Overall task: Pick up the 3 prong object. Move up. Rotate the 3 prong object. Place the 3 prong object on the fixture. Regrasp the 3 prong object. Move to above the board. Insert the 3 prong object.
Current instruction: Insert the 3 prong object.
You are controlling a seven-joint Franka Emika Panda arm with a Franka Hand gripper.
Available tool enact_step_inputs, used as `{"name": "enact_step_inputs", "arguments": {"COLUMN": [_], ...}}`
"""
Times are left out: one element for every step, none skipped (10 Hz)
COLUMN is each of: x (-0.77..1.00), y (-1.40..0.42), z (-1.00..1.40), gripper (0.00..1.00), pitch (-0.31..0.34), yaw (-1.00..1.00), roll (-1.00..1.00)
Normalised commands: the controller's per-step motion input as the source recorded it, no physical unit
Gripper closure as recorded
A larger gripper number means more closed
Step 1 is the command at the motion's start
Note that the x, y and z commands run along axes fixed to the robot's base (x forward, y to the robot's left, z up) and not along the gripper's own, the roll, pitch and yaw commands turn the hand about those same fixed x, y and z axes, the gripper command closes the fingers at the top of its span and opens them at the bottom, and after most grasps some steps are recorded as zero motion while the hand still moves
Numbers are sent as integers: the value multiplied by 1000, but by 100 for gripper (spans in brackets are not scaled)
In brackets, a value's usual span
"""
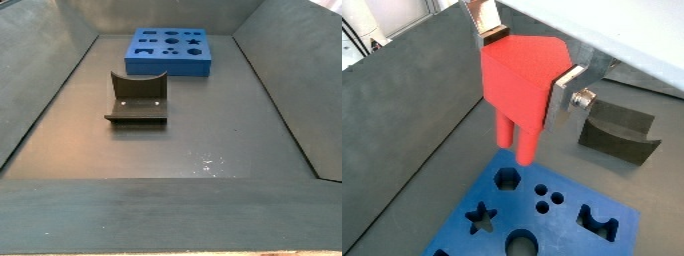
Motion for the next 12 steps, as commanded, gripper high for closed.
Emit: {"name": "enact_step_inputs", "arguments": {"x": [37,97,140,103,163,254,354,337,294,226,0,-203], "y": [74,229,306,214,171,149,71,143,83,174,-86,-146], "z": [-337,-540,-586,-557,-560,-531,-497,-377,-409,-300,-269,-480], "gripper": [100,100,100,100,100,100,100,100,100,100,100,100], "pitch": [0,0,-37,-131,-137,-154,-260,-429,-480,-506,-40,0], "yaw": [-526,-566,-580,-686,-757,-751,-726,-703,-706,-634,0,-363], "roll": [0,-123,-206,-177,-140,-117,-83,-151,-51,-129,0,80]}}
